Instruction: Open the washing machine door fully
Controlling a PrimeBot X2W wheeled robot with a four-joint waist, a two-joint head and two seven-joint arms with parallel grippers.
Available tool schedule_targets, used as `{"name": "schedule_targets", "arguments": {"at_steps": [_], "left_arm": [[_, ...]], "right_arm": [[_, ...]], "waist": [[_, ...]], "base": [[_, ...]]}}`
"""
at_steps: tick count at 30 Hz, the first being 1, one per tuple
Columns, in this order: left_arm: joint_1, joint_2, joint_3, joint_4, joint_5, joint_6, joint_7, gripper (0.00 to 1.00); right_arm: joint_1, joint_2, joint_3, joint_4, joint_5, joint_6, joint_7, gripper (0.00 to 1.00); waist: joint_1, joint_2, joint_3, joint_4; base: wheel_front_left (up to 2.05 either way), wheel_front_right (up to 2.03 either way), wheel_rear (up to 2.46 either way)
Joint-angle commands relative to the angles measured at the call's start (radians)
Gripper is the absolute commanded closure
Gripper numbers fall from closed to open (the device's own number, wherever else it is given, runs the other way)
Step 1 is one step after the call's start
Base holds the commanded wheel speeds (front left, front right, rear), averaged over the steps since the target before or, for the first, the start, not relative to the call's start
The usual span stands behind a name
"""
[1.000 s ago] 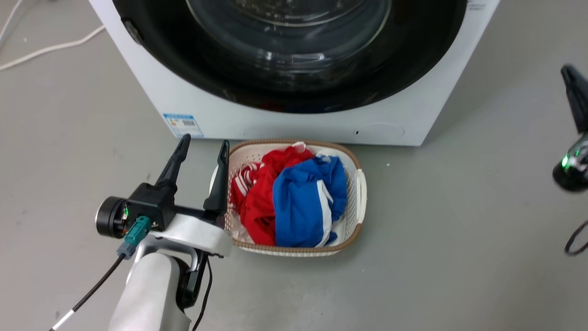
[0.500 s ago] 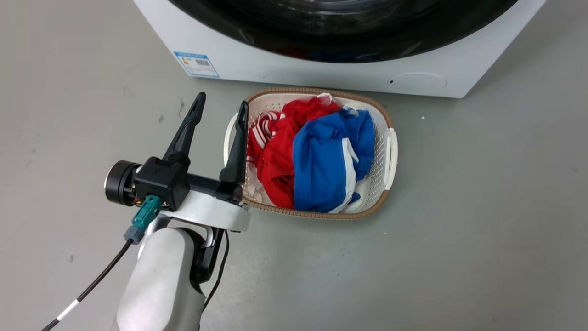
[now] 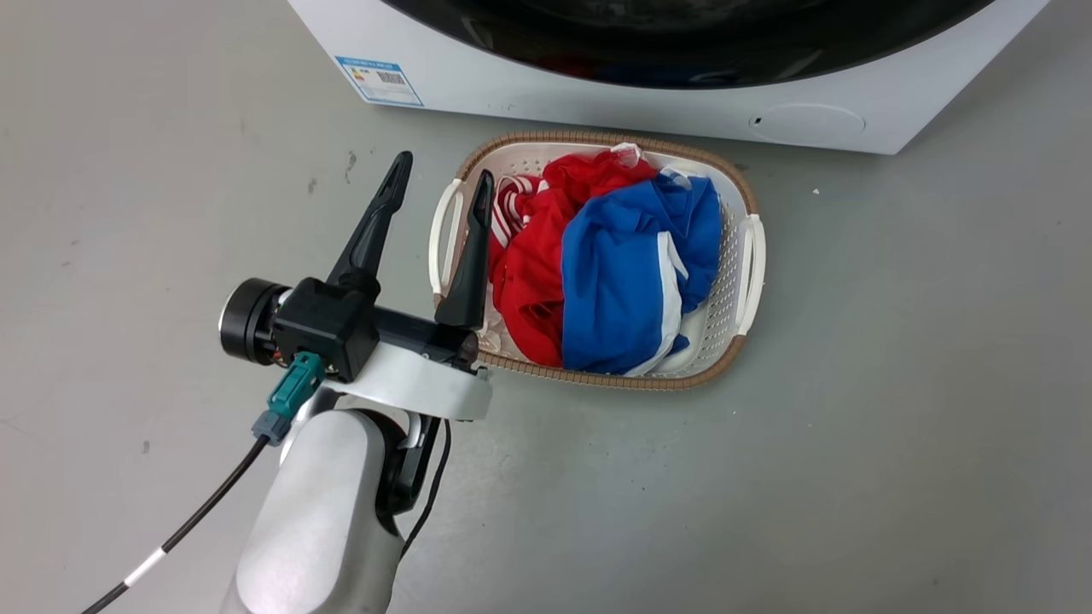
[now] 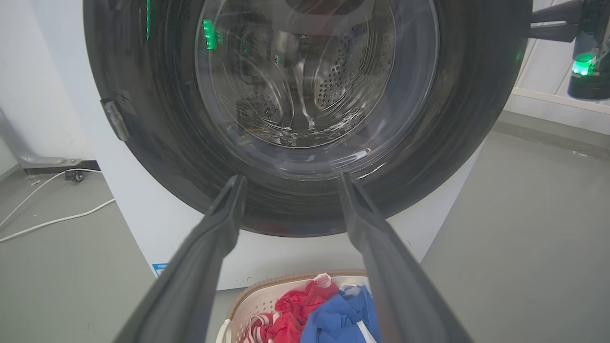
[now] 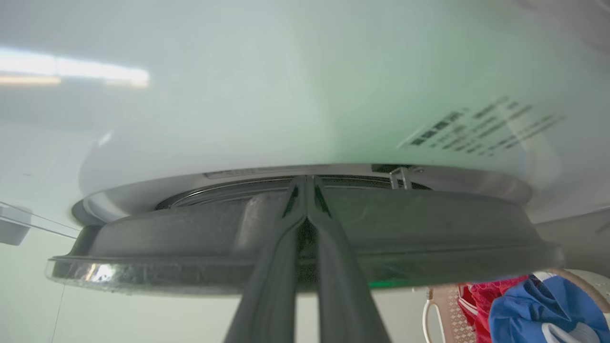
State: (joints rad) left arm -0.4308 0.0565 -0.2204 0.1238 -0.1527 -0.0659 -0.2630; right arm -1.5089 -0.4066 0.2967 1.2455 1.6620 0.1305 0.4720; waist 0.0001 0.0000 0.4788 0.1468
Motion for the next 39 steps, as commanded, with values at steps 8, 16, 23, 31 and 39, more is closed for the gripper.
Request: {"name": "schedule_targets", "arguments": {"at_steps": [8,16,23,31,39], "left_arm": [[-0.026,-0.004,-0.004,-0.014,0.007,0.01,-0.003,0.0],[-0.016,-0.005,-0.003,-0.005,0.003,0.012,-0.003,0.0],[0.004,-0.005,0.004,0.01,0.01,0.01,-0.003,0.0],[0.068,-0.005,0.012,0.032,0.007,0.011,-0.003,0.0],[0.14,-0.005,0.017,0.06,0.007,0.001,-0.003,0.0]], "right_arm": [[-0.026,0.023,0.01,0.022,0.005,0.0,0.084,1.0],[0.034,0.027,0.006,-0.006,0.021,0.0,0.171,1.0],[0.14,0.031,0.017,-0.088,0.034,0.0,0.305,1.0],[0.322,0.048,0.041,-0.214,0.046,0.0,0.397,1.0],[0.511,0.081,0.061,-0.379,0.075,0.0,0.438,1.0]], "waist": [[-0.0001,0.0,0.028,0.001],[-0.0001,0.0,0.006,-0.01],[-0.0001,0.0,-0.037,-0.029],[-0.0001,0.0,-0.118,-0.046],[-0.0001,0.0,-0.205,-0.057]], "base": [[0.0,0.0,0.0],[0.0,0.0,0.0],[0.0,0.0,0.0],[0.0,0.0,0.0],[0.0,0.0,0.0]]}}
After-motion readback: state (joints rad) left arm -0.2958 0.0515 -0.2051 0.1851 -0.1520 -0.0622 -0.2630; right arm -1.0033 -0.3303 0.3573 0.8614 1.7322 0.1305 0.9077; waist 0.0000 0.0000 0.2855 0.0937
